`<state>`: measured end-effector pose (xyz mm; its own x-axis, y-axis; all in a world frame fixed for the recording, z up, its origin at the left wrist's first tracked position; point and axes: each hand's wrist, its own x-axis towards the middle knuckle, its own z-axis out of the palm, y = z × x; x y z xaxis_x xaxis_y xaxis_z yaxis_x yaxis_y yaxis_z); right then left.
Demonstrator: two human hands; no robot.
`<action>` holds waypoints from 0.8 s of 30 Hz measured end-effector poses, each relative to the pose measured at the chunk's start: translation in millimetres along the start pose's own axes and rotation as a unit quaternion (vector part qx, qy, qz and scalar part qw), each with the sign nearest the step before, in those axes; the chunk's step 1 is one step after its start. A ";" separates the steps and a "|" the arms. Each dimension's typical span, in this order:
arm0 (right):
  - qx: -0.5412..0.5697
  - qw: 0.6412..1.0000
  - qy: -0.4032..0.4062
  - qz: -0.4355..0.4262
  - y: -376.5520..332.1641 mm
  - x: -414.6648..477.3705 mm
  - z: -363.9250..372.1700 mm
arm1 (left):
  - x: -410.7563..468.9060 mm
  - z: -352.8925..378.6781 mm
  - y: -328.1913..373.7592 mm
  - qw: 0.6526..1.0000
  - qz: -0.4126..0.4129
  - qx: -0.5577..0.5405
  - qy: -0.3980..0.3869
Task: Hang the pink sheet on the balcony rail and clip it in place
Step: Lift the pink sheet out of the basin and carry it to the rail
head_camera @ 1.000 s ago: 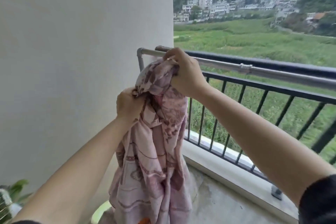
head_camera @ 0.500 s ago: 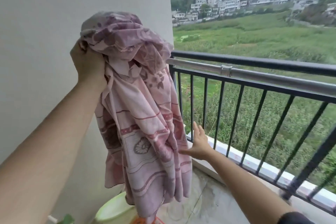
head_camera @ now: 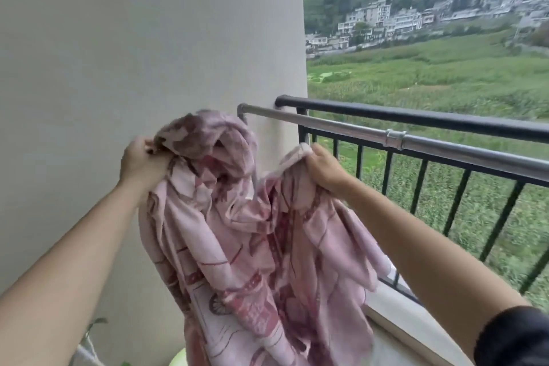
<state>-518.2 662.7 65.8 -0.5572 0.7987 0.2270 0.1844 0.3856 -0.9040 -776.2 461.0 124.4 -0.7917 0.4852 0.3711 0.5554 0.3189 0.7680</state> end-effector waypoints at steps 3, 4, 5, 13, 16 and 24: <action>0.080 0.996 0.012 -0.031 -64.7 19.2 -29.8 | -17.3 24.1 -18.3 0.996 -0.008 0.050 -0.075; 0.104 0.994 0.017 -0.033 -79.2 23.3 -39.1 | -22.8 30.7 -19.4 0.992 -0.003 0.071 -0.109; 0.113 0.993 0.032 -0.032 -93.6 22.9 -48.1 | -27.1 37.3 -20.5 0.986 0.001 0.082 -0.147; 0.198 0.977 -0.036 -0.067 -149.1 9.8 -60.0 | -70.7 97.3 7.2 0.966 0.129 0.118 -0.191; -0.178 0.960 0.028 -0.215 -143.7 5.3 -64.8 | -57.9 100.9 -10.6 0.964 0.106 0.178 -0.166; -0.255 0.952 0.166 -0.034 -121.1 11.3 -88.4 | -48.8 81.7 -63.7 0.993 -0.076 0.080 0.041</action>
<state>-475.2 665.8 209.9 -0.3119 0.8327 0.4575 0.5731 0.5489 -0.6085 -752.2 483.5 14.7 -0.8837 0.3559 0.3040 0.4563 0.5110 0.7285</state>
